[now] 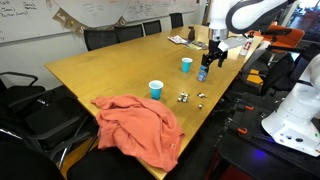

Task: Put one small candy inside the blue cup

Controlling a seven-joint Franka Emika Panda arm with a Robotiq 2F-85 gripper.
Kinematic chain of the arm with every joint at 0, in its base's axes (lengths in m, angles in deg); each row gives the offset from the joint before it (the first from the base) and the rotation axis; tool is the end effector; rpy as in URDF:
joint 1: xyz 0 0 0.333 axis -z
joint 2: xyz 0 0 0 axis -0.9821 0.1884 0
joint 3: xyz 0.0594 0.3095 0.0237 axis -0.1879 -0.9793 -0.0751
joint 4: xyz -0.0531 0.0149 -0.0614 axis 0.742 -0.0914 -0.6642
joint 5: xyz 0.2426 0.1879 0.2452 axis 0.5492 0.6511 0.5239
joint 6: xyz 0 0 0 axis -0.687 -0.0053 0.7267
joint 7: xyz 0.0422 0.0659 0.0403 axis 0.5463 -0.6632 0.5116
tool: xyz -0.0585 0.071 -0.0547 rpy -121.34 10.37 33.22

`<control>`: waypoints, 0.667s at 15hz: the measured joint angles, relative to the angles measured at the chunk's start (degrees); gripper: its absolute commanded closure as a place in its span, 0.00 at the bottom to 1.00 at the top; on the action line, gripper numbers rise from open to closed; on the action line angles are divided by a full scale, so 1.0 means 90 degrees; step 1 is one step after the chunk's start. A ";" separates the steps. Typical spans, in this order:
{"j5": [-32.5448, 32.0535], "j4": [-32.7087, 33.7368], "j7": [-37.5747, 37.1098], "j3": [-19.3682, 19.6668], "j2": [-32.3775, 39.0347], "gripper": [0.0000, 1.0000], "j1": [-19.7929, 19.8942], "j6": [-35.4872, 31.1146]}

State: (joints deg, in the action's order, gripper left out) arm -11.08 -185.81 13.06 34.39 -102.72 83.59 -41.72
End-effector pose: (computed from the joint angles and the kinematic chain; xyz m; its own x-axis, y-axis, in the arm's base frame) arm 0.4092 0.0170 0.3586 0.8921 -0.4490 -0.0502 -0.4396 -0.8883 0.1330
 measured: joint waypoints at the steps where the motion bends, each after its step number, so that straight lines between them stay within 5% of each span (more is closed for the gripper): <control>1: -0.0068 -0.0236 -0.0093 0.0065 0.0162 0.00 0.0071 -0.0404; 4: -0.0383 -0.0801 -0.0461 0.0262 0.0722 0.00 0.0288 -0.1381; 10: -0.0685 -0.0839 -0.0687 0.0427 0.0997 0.00 0.0410 -0.1485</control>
State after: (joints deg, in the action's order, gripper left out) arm -17.24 -193.36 6.88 38.23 -93.75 87.28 -55.09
